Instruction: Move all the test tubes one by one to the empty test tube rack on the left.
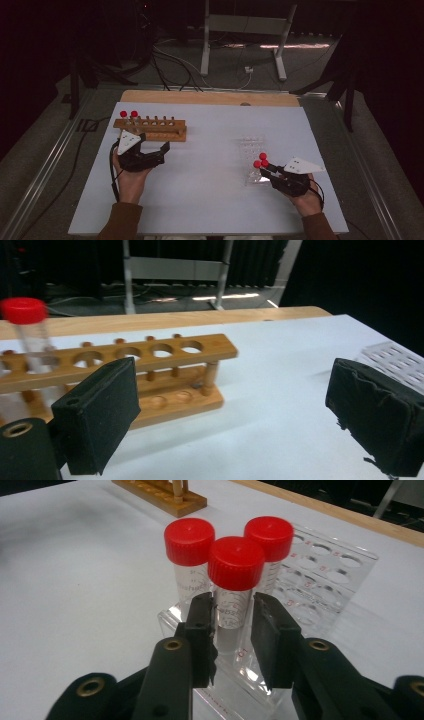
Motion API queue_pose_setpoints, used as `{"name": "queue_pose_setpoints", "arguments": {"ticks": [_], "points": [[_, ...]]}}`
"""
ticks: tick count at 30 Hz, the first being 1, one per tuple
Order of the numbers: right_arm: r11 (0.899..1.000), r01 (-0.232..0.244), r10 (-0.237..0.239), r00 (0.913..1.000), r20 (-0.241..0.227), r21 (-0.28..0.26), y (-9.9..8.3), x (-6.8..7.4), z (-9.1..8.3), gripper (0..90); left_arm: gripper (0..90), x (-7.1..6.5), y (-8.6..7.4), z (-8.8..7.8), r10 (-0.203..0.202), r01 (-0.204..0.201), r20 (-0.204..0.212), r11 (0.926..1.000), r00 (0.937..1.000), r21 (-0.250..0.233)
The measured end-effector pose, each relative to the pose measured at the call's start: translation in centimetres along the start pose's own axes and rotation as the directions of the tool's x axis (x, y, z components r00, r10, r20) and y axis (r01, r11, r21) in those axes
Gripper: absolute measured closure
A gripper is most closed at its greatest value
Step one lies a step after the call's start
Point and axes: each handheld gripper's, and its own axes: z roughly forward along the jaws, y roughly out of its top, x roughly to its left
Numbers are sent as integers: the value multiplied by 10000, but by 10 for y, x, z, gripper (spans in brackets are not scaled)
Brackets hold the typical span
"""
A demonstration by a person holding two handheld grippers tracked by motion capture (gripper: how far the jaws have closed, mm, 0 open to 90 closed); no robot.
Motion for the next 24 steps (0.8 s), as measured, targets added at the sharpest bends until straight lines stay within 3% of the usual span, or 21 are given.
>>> {"name": "queue_pose_setpoints", "arguments": {"ticks": [10,18,24], "points": [[9999,111,-111,9999,-37,92,0,1,3,738,73,-10,-1,2,135,-142,569,9998,9983,113],[9998,-18,17,10000,-68,-198,6,0,-3,740,72,-13,-3,-3,150,-146,759,9999,9970,-56],[9989,-158,154,9998,-104,-449,12,-2,-12,740,71,-22,-6,-6,413,-400,930,9991,9948,-150]]}}
